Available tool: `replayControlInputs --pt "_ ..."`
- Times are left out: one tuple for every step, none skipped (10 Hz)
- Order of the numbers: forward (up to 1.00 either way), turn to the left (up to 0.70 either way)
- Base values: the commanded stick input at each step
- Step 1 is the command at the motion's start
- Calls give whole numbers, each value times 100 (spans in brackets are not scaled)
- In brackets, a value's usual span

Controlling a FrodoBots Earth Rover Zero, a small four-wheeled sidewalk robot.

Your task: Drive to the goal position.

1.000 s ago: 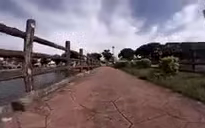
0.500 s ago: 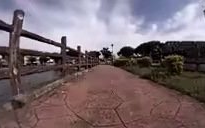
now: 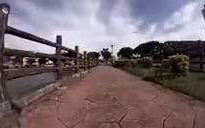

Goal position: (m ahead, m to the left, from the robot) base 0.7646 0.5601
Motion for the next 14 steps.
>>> replayControlInputs --pt "70 8" --pt "70 10" --pt "70 -6" --pt "70 -22" --pt "70 -23" --pt "70 -23" --pt "70 -23" --pt "70 -23" --pt "70 -23" --pt "70 -23" --pt "70 -23" --pt "70 -23" --pt "70 -23" --pt "70 -23"
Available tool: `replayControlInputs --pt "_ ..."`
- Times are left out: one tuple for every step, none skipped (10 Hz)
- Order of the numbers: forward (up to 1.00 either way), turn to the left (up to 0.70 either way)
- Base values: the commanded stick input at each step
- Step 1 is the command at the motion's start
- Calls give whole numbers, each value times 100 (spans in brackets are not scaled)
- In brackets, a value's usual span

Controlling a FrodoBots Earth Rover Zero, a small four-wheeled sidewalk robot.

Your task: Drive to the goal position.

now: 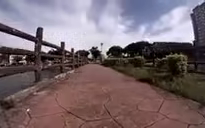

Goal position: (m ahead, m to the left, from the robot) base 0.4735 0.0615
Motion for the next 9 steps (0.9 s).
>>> replayControlInputs --pt "70 -23" --pt "70 -23" --pt "70 -7" --pt "70 12" --pt "70 12" --pt "70 12" --pt "70 12" --pt "70 12" --pt "70 12"
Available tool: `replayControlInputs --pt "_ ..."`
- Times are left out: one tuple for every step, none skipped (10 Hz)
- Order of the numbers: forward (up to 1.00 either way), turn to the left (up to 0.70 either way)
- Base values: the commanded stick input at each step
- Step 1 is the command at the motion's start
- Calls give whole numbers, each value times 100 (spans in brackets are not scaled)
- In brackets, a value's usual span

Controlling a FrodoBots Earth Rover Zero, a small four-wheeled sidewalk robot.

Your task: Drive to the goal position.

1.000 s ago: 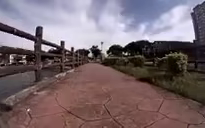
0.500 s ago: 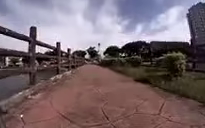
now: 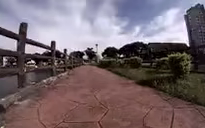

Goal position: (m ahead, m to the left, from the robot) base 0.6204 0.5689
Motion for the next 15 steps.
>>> replayControlInputs --pt "70 12" --pt "70 12" --pt "70 12" --pt "70 12" --pt "70 12" --pt "70 12" --pt "70 12" --pt "70 12" --pt "70 12" --pt "70 12" --pt "70 12" --pt "70 12" --pt "70 12" --pt "70 12" --pt "70 12"
